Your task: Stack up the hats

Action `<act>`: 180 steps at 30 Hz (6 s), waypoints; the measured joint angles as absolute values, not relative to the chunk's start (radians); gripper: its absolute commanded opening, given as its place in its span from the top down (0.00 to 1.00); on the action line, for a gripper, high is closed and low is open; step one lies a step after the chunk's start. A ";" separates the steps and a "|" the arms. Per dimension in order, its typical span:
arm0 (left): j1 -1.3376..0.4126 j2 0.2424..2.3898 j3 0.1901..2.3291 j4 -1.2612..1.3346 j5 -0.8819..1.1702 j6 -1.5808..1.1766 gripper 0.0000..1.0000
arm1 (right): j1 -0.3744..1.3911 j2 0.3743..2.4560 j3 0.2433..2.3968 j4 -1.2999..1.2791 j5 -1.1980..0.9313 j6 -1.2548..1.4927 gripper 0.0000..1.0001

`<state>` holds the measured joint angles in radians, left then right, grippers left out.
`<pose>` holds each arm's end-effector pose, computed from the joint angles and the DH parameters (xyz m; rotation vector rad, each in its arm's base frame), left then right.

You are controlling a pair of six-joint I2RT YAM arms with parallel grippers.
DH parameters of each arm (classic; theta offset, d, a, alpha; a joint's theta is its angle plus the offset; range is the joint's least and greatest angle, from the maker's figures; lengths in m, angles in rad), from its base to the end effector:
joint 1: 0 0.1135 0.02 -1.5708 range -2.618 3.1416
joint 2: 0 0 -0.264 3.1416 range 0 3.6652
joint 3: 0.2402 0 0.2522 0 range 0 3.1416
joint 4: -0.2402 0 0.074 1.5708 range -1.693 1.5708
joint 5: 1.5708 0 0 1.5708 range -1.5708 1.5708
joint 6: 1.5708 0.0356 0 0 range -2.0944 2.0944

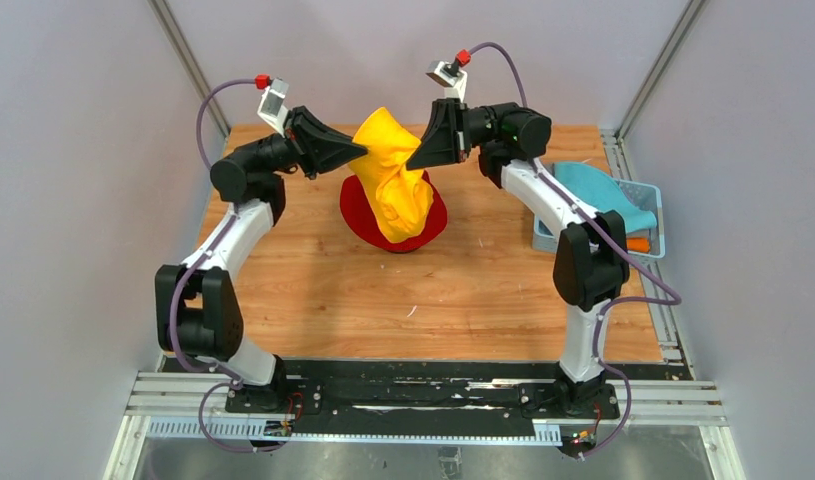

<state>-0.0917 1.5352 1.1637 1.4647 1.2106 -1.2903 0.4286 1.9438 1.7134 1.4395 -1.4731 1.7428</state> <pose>0.2961 -0.0607 0.4212 0.8279 1.1279 -1.4633 0.3453 0.1967 0.4343 -1.2136 1.3985 1.9256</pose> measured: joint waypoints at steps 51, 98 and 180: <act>-0.425 1.406 1.623 -0.356 0.380 -0.185 1.00 | 0.463 1.536 1.746 -0.430 -0.667 0.085 1.00; -0.558 1.733 1.891 -0.421 0.171 -0.131 1.00 | 0.473 1.555 1.843 -0.557 -0.267 -0.042 0.99; -0.193 1.294 0.767 0.107 0.265 -0.294 0.73 | 0.451 1.538 1.380 -0.251 -0.331 0.056 0.22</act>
